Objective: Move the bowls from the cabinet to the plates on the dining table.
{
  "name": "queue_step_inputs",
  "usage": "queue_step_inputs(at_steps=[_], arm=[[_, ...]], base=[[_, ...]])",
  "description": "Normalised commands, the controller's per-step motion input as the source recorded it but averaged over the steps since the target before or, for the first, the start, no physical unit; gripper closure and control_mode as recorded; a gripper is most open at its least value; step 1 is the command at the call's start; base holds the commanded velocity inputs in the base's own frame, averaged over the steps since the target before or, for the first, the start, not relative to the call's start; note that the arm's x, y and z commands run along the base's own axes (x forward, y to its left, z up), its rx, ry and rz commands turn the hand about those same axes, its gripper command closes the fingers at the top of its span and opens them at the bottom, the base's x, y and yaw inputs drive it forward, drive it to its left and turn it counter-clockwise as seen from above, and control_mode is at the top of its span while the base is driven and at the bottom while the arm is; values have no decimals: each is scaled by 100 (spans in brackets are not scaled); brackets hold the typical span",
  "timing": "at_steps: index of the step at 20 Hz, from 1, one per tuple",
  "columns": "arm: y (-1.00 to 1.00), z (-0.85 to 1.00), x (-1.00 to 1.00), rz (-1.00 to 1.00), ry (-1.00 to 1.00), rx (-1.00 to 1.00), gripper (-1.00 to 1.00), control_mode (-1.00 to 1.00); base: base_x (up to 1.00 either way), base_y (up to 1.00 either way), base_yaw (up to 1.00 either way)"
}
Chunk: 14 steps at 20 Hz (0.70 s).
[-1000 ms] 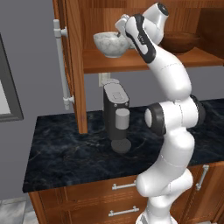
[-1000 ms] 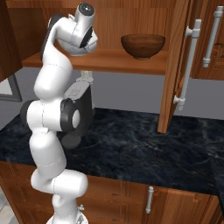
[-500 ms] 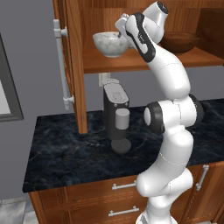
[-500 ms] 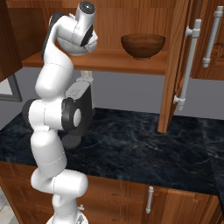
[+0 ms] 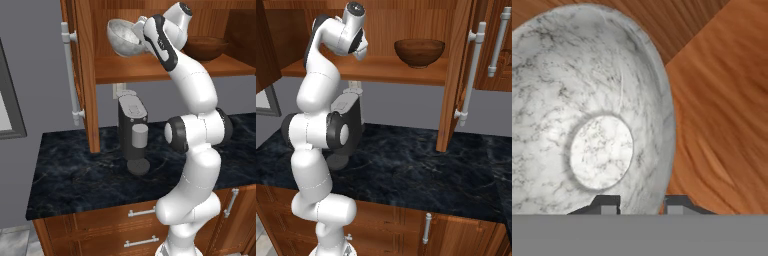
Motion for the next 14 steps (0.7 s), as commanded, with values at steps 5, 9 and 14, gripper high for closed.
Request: queue_step_inputs(at_steps=[5, 9, 14], arm=[[-1, 0, -4, 0, 4, 0, 100, -100], [-7, 0, -13, 0, 8, 0, 100, -100], [-16, 0, -15, 0, 9, -5, 100, -100]], base=[[0, 0, 0], [0, 0, 0], [0, 0, 0]])
